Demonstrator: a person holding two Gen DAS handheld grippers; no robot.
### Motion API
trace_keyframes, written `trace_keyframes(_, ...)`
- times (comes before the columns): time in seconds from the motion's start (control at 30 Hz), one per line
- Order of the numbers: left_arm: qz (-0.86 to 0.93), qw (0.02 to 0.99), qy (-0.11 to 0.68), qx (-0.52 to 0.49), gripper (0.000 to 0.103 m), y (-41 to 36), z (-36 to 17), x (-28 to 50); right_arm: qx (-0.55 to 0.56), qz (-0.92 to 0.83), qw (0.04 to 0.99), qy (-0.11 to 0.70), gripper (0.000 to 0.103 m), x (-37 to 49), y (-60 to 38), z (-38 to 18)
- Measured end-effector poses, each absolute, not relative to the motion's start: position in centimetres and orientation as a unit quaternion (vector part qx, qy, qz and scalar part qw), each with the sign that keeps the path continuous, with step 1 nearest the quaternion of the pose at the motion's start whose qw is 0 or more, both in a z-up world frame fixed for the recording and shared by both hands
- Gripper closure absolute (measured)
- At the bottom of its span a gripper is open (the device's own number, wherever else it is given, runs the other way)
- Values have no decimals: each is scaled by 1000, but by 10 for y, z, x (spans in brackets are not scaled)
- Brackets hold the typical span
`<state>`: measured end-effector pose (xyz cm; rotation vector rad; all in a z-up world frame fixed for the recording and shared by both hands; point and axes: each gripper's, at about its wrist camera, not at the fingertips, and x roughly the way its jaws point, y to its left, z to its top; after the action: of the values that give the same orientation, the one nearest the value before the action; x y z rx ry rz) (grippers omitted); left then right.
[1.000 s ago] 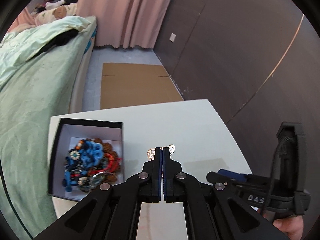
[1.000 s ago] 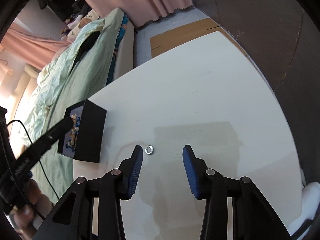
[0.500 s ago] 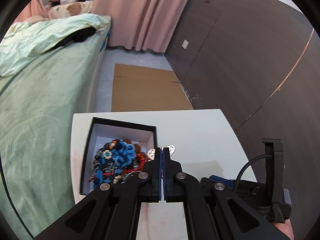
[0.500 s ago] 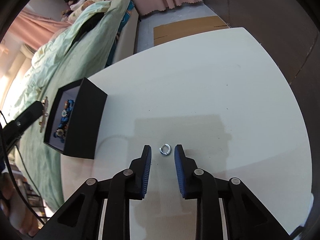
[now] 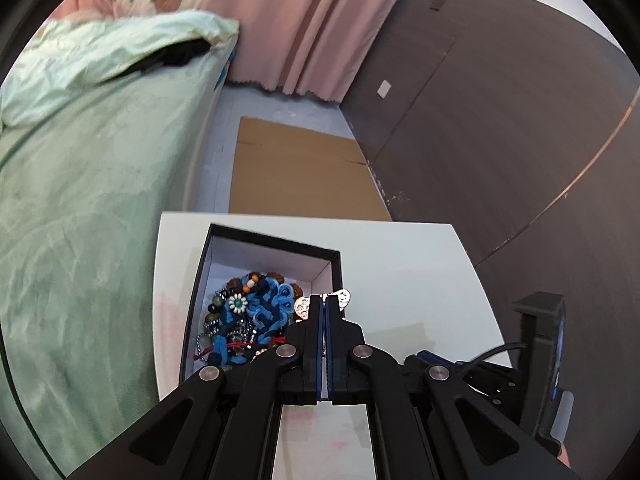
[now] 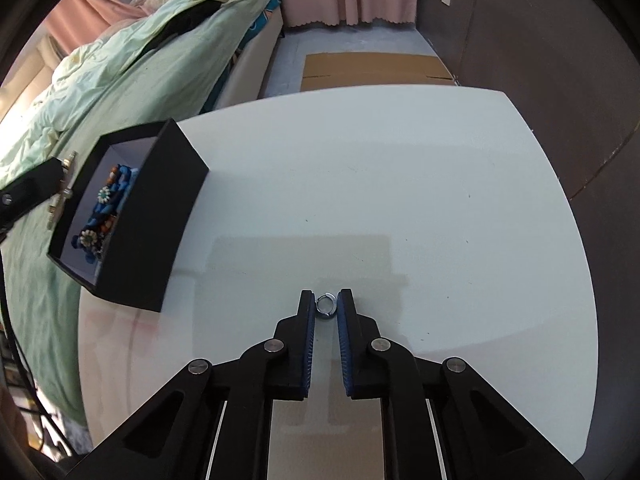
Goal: Organize jewelry
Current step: 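Drop butterfly pendant into box with left gripper while right gripper grasps silver ring, then carry the small silver ring over the box and open the right gripper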
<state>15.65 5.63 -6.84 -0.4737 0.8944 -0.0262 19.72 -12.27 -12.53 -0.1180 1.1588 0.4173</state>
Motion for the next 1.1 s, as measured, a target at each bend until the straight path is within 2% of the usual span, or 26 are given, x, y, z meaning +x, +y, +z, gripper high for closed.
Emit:
trace_keyframes(0.13,-14,856,445,-262,100,66,-77,159,-27,210,823,527,90,195,-129,-109)
trace_keyframes(0.23,-11,856,443,-268,88,70,-76,157,2,227,827,514,90,194,-134,-97)
trace_keyframes(0.27,-10,857,440,-268,77,72,-75,155,14,234,828,509,90,193,-136,-93)
trace_keyframes(0.3,-7,859,435,-270,60,74,-73,152,25,241,829,504,90,193,-135,-91)
trace_keyframes(0.37,-2,865,421,-274,40,78,-70,146,47,254,829,496,90,193,-135,-84)
trace_keyframes(0.4,1,869,410,-277,35,80,-66,141,58,262,828,493,90,193,-134,-82)
trace_keyframes(0.77,19,873,390,-292,35,110,-55,125,148,353,792,476,90,192,-98,-76)
trace_keyframes(1.1,20,871,381,-308,35,128,-50,122,164,390,763,489,90,190,-65,-86)
